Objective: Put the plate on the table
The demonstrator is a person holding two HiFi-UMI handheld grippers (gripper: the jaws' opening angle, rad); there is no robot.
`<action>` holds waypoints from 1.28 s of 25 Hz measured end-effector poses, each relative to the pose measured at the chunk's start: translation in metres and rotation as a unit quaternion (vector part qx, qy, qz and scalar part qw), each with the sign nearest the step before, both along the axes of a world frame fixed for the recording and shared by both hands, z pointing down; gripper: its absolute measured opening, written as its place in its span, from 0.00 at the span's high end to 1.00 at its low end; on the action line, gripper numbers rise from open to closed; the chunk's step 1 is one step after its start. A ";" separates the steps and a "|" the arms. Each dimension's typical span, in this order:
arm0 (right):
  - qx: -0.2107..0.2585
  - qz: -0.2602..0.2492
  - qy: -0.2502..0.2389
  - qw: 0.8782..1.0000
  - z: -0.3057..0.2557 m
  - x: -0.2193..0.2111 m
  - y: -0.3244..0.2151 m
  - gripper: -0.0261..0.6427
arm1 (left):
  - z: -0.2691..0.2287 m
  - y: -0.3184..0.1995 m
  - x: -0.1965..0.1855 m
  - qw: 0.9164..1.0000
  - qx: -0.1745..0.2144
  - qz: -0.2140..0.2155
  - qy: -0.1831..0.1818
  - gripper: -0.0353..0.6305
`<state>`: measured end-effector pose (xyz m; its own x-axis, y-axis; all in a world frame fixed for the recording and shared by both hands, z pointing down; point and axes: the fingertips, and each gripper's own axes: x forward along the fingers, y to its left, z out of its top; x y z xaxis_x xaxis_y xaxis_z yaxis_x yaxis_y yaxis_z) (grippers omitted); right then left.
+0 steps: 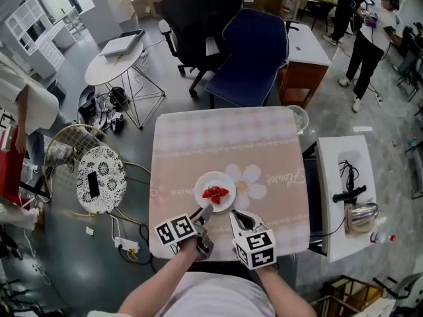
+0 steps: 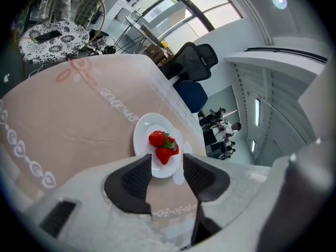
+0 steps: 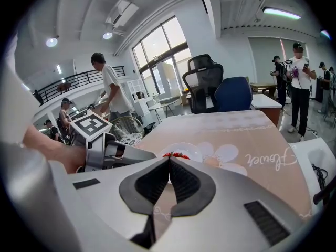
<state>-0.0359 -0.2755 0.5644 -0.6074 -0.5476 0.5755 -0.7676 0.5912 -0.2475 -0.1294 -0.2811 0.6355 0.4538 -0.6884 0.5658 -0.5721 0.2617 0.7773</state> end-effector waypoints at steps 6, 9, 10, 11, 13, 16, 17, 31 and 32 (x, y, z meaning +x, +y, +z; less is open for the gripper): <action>0.007 -0.008 -0.013 1.000 -0.012 -0.002 0.007 0.96 | -0.024 0.006 0.006 0.999 0.038 0.014 -0.018 0.67; 0.013 -0.014 -0.015 1.000 -0.016 0.001 0.012 0.96 | -0.033 0.014 0.011 0.998 0.054 0.023 -0.035 0.67; 0.016 -0.016 -0.016 1.000 -0.017 0.002 0.014 0.96 | -0.036 0.017 0.013 0.997 0.059 0.025 -0.040 0.67; 0.018 -0.018 -0.016 1.000 -0.019 0.003 0.015 0.96 | -0.040 0.019 0.014 0.997 0.063 0.028 -0.046 0.67; 0.023 -0.023 -0.018 0.999 -0.023 0.005 0.018 0.96 | -0.046 0.024 0.018 0.995 0.072 0.037 -0.062 0.67; 0.028 -0.030 -0.019 0.999 -0.026 0.009 0.023 0.96 | -0.053 0.031 0.024 0.991 0.084 0.052 -0.090 0.71; 0.029 -0.033 -0.020 0.999 -0.027 0.009 0.025 0.96 | -0.056 0.034 0.024 0.990 0.089 0.054 -0.099 0.72; 0.057 -0.077 -0.037 0.995 -0.049 0.012 0.057 0.96 | -0.109 0.066 0.053 0.961 0.179 0.089 -0.193 0.81; 0.061 -0.079 -0.040 0.994 -0.051 0.013 0.059 0.96 | -0.111 0.068 0.054 0.957 0.185 0.092 -0.204 0.82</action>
